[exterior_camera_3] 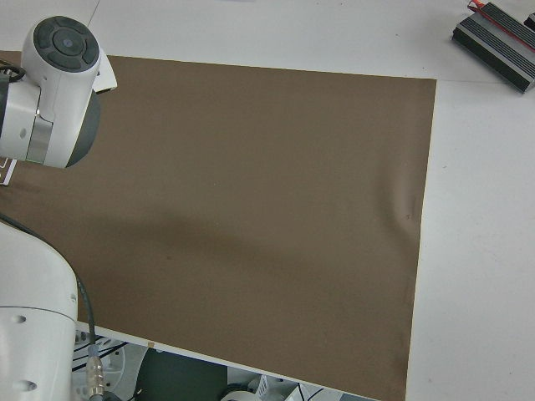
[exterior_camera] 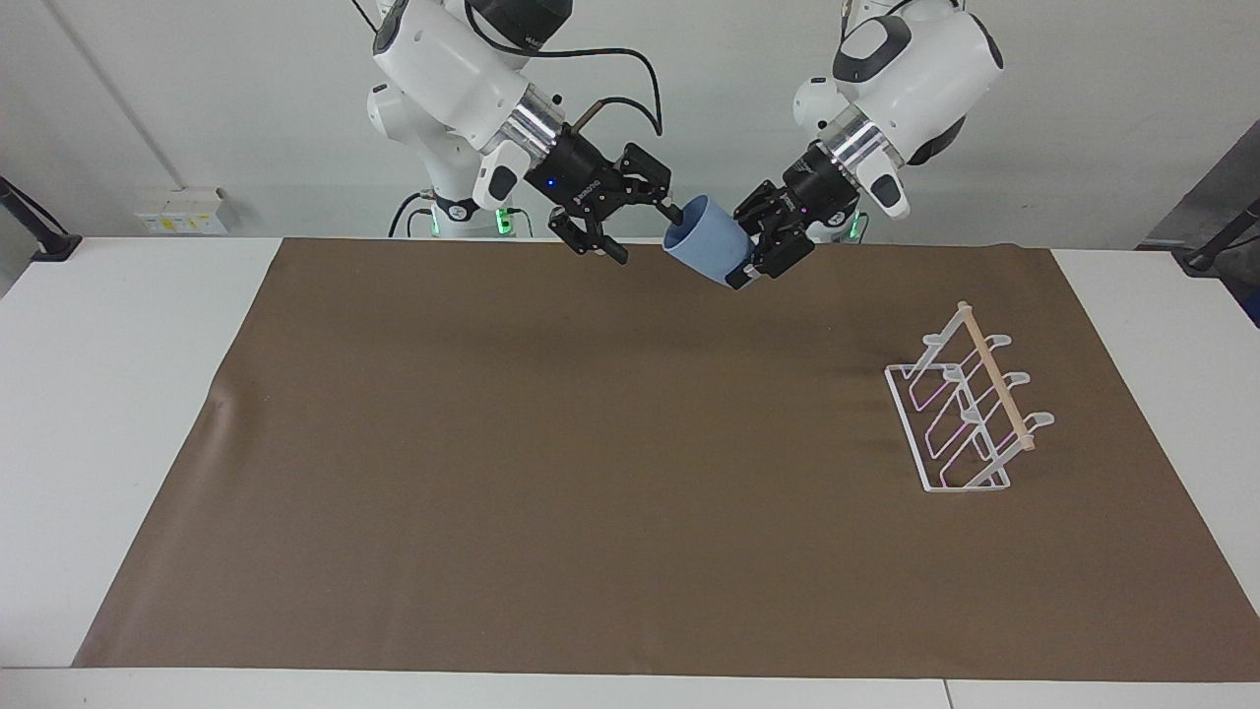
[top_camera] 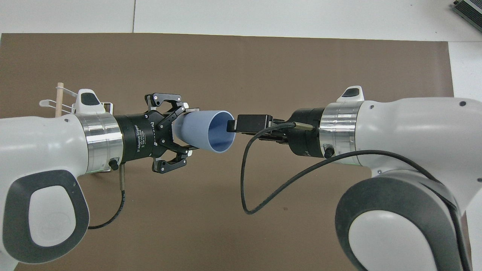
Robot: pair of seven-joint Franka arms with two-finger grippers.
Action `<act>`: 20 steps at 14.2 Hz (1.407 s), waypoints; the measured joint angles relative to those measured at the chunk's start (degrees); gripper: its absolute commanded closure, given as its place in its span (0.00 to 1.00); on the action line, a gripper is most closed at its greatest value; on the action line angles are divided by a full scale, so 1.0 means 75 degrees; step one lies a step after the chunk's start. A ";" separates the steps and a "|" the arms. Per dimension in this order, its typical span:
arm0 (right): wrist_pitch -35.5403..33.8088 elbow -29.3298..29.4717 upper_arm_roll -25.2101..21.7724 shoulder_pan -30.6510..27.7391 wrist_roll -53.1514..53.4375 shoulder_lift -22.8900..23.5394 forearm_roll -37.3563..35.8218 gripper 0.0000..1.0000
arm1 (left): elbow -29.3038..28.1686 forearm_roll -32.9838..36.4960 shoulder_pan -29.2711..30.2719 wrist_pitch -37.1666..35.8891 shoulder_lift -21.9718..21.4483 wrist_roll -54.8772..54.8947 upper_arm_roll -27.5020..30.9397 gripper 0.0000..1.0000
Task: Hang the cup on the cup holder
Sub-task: 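Close the left gripper on the cup's base, release the right gripper, then carry the cup to the rack with the left gripper while the right retracts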
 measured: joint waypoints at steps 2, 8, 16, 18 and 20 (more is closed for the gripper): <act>0.0019 0.0000 -0.0004 -0.0006 -0.0015 0.0000 -0.0001 0.00 | -0.0097 0.0411 0.0136 -0.0020 0.0000 0.0247 0.0005 1.00; 0.0050 0.0002 -0.0038 -0.0136 -0.1621 0.0004 -0.0916 0.00 | -0.0243 0.2964 0.0936 -0.0436 -0.0016 0.1515 0.0033 1.00; -0.0034 0.0334 -0.0054 -0.0297 -0.3105 0.0128 -0.3175 0.00 | -0.0190 0.6434 0.1714 0.0233 -0.0015 0.3093 0.0051 1.00; -0.0397 0.0660 -0.0053 -0.0325 -0.3393 0.0212 -0.3772 0.00 | -0.0088 0.7284 0.1839 0.0602 0.0062 0.3132 0.0054 1.00; -0.0911 0.1061 -0.0060 -0.0438 -0.3795 0.0322 -0.4200 0.00 | 0.0227 0.8319 0.1920 0.0746 0.0313 0.3172 0.0053 1.00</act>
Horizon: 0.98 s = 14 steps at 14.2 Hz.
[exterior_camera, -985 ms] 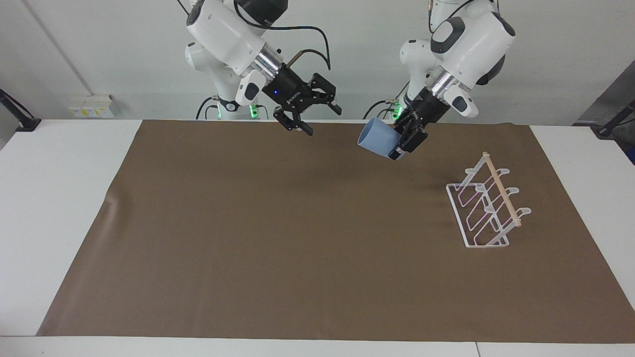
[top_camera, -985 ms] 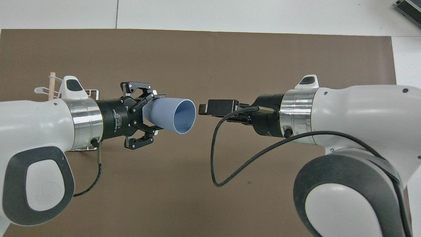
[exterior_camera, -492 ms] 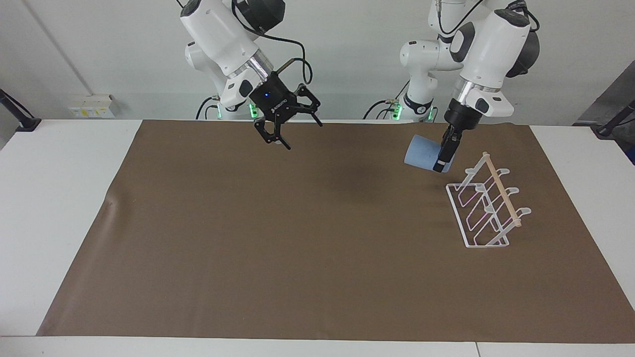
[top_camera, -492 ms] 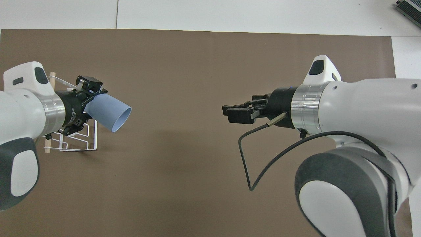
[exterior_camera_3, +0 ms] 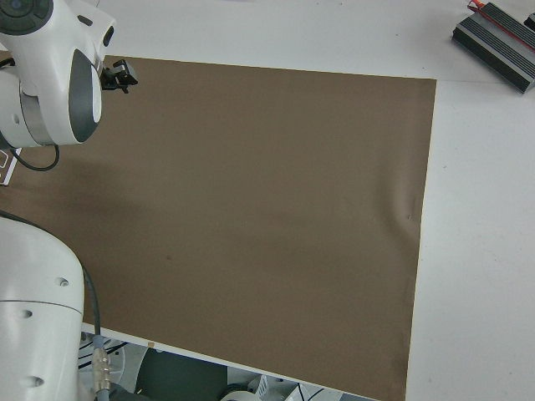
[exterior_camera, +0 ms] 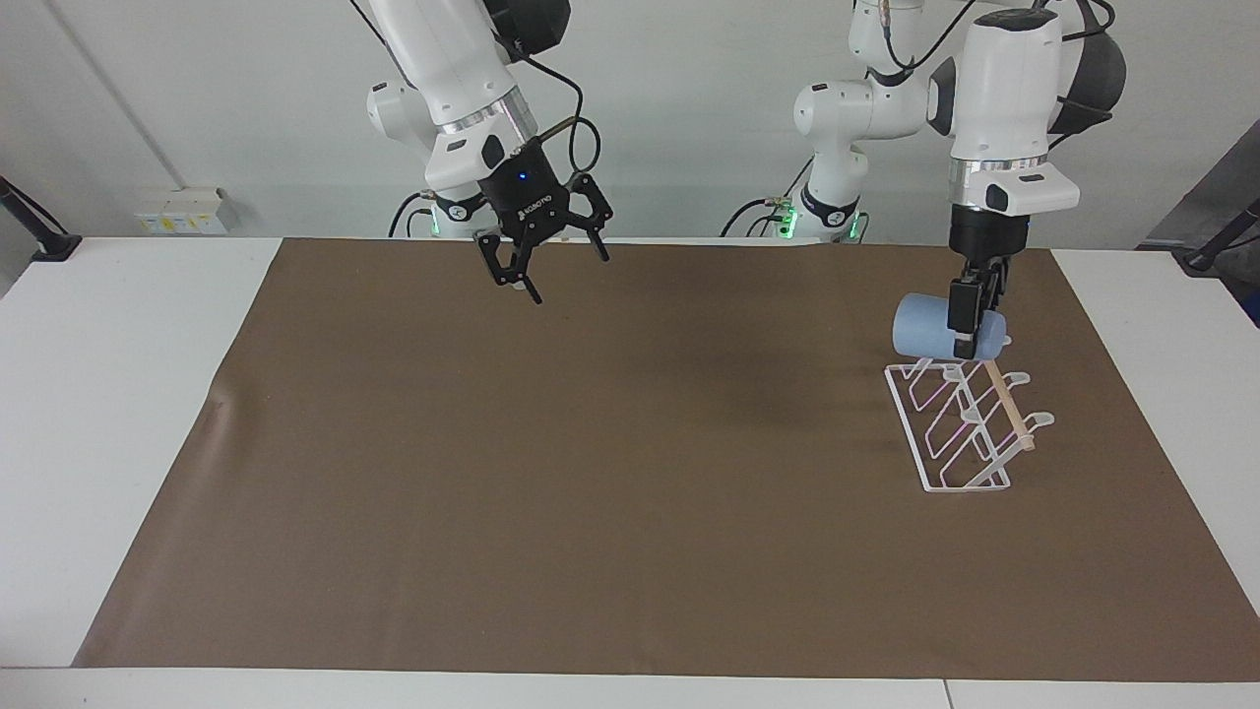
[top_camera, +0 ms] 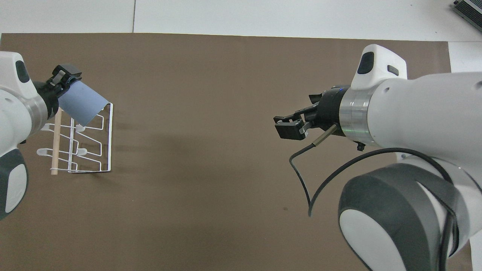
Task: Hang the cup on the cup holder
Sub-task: 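Carry the cup to the rack with the left gripper while the right retracts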
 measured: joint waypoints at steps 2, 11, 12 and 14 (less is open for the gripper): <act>-0.0603 0.0367 -0.0015 -0.0177 -0.0174 0.0053 -0.0275 0.00 | 0.0292 0.1145 0.0034 0.0029 0.0311 0.0014 0.0000 1.00; -0.3184 0.1256 -0.0076 -0.1402 -0.0156 0.0064 -0.0860 0.00 | 0.0308 0.3352 0.0486 0.0923 0.1125 0.0018 -0.0009 1.00; -0.3301 0.1275 -0.0083 -0.1535 -0.0152 0.0064 -0.1056 0.00 | 0.0281 0.3365 0.0529 0.0996 0.1169 0.0017 -0.0006 1.00; -0.3333 0.1302 -0.0093 -0.1789 -0.0145 0.0064 -0.1576 0.00 | 0.0163 0.3451 0.0592 0.1234 0.1214 -0.0014 -0.0013 1.00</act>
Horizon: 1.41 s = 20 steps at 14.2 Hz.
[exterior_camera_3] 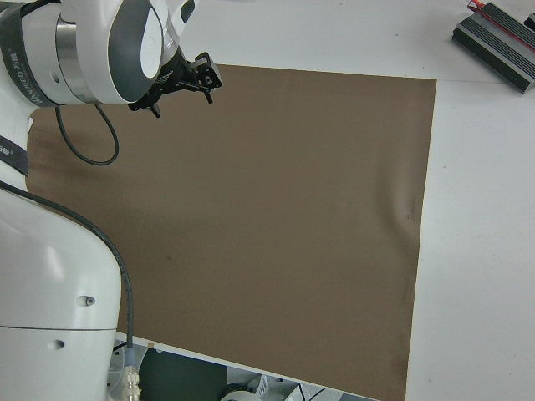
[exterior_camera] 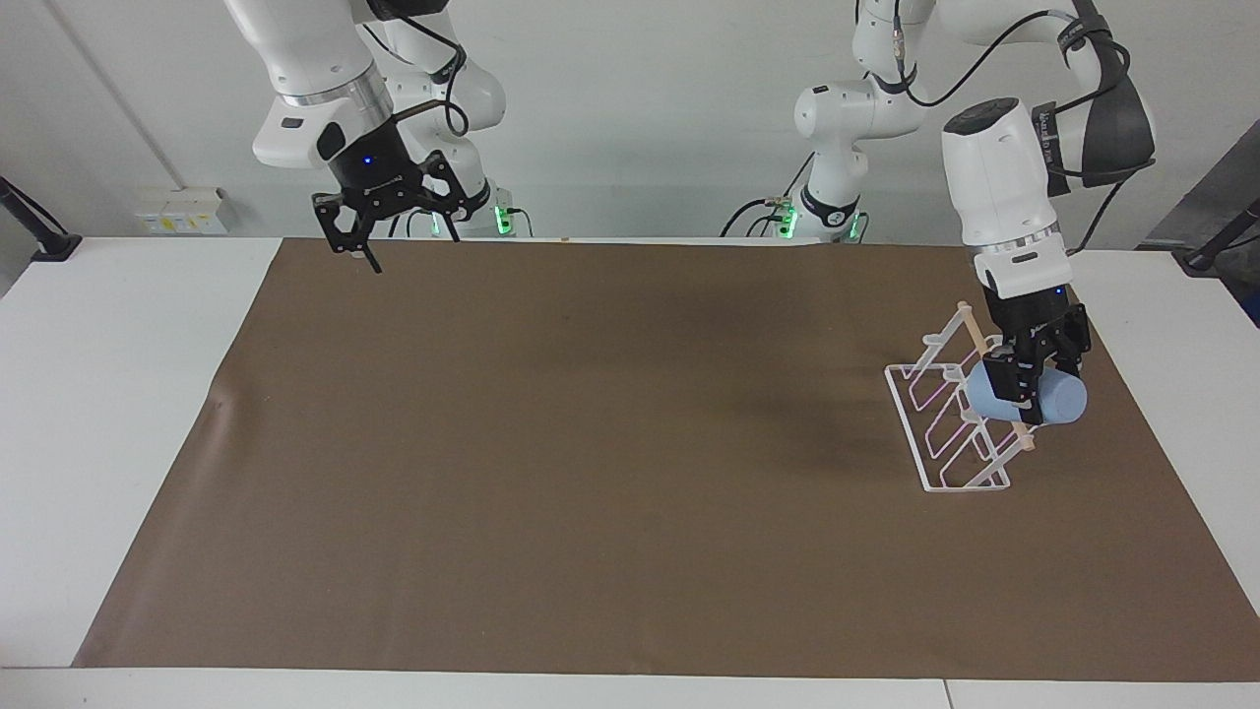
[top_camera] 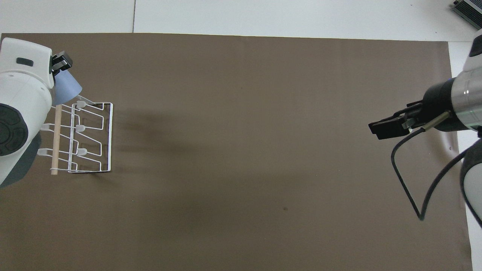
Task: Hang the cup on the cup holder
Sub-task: 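Carry the cup to the rack with the left gripper while the right retracts, then lower the blue cup onto a rack peg with the left gripper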
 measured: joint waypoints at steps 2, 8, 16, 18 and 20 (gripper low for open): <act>0.0000 0.0009 -0.0004 -0.0186 0.0046 0.0000 -0.0328 0.00 | -0.0133 0.0089 0.0090 0.0157 0.0020 -0.0058 0.0000 1.00; -0.0005 0.0010 -0.0010 -0.0782 0.0756 0.0000 -0.0482 0.00 | -0.0359 0.0658 0.0217 0.0708 0.0164 -0.0497 -0.0001 1.00; -0.0008 -0.0276 -0.0009 -0.1014 0.1246 -0.0027 -0.0483 0.00 | -0.0656 0.1264 0.0243 0.1068 0.0249 -0.0990 -0.0006 1.00; -0.0008 -0.0537 -0.0010 -0.1070 0.1273 -0.0121 -0.0482 0.00 | -0.0787 0.1287 0.0321 0.1184 0.0249 -0.0996 -0.0005 1.00; -0.0008 -0.0770 -0.0009 -0.1140 0.1278 -0.0237 -0.0482 0.00 | -0.0874 0.1289 0.0338 0.1200 0.0249 -0.1027 -0.0003 1.00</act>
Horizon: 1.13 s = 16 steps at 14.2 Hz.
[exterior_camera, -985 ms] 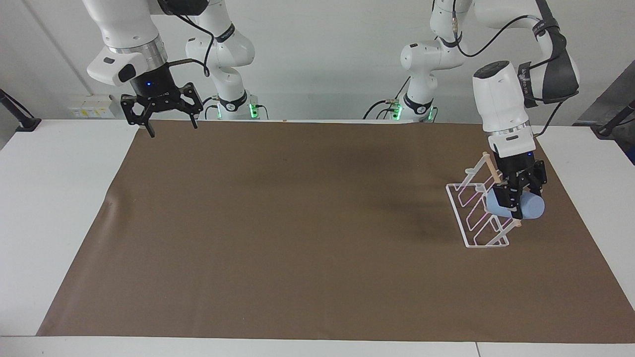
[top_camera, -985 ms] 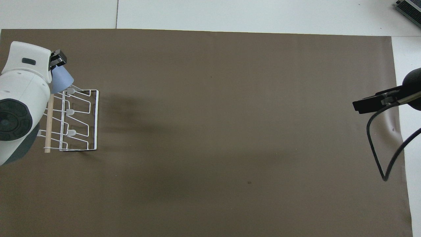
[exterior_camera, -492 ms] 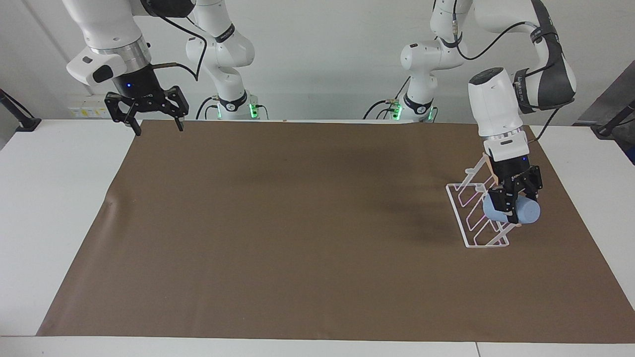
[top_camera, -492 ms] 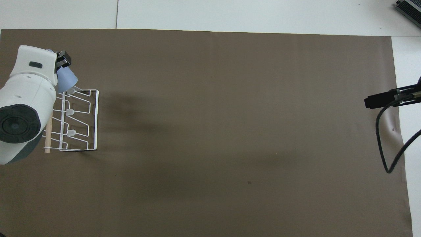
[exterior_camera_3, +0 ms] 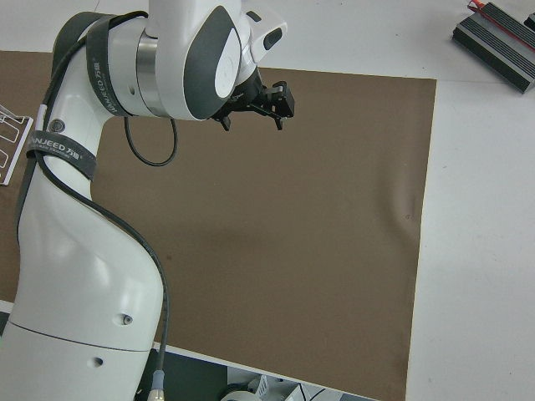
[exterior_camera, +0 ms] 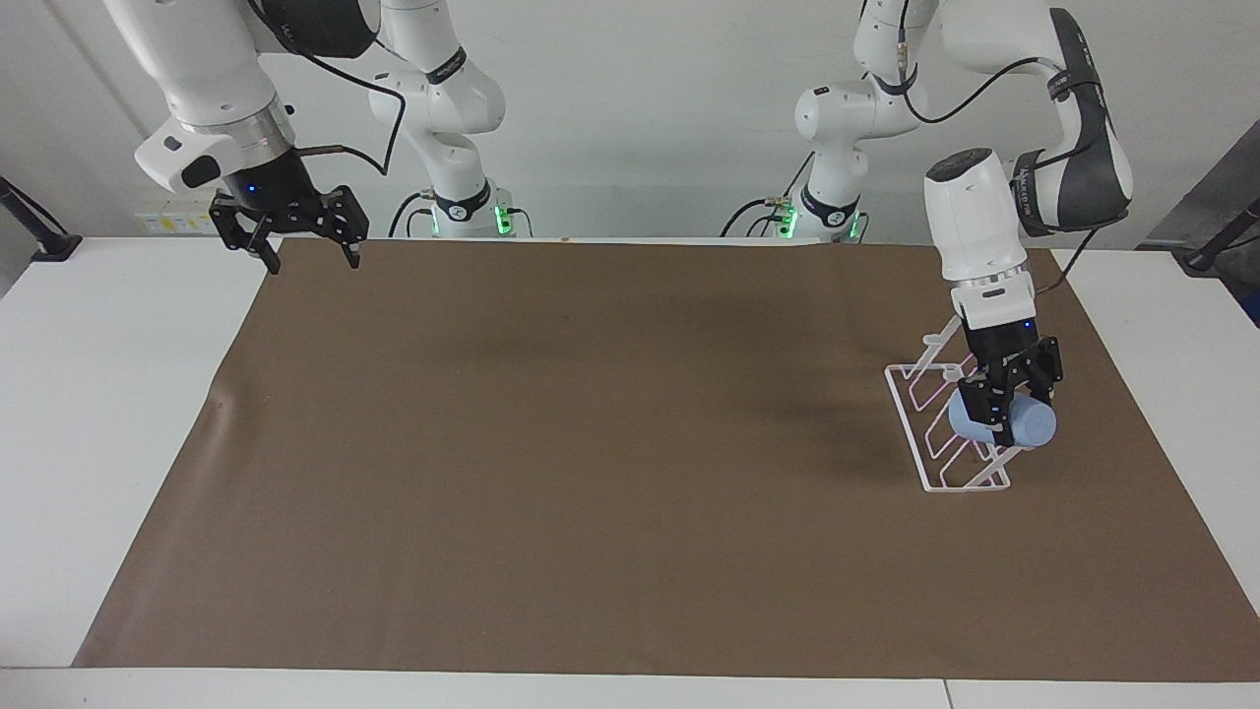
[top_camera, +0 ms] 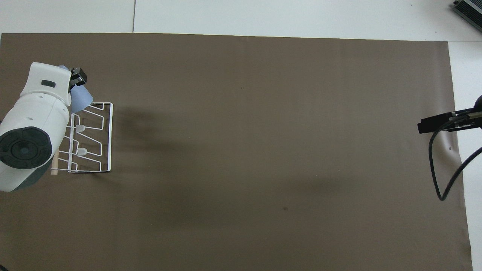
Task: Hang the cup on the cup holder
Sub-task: 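Lower the blue cup onto a rack peg with the left gripper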
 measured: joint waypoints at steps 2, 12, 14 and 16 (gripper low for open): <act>0.0000 -0.0131 0.0000 -0.0071 0.0000 -0.0087 0.0000 0.00 | -0.0041 0.0003 0.0000 0.0007 -0.0001 -0.0028 -0.0003 1.00; 0.0049 -0.0166 0.0001 -0.0200 0.0697 -0.0135 0.0000 0.00 | -0.0163 0.0020 0.0046 0.0125 -0.0018 -0.0371 -0.0006 0.17; 0.0050 -0.0166 0.0001 -0.0200 0.0698 -0.0135 0.0000 0.00 | -0.0164 0.0025 0.0059 0.0139 -0.0022 -0.0418 -0.0013 0.01; 0.0050 -0.0166 0.0001 -0.0200 0.0700 -0.0135 0.0000 0.00 | -0.0164 0.0028 0.0060 0.0148 -0.0041 -0.0438 -0.0014 0.00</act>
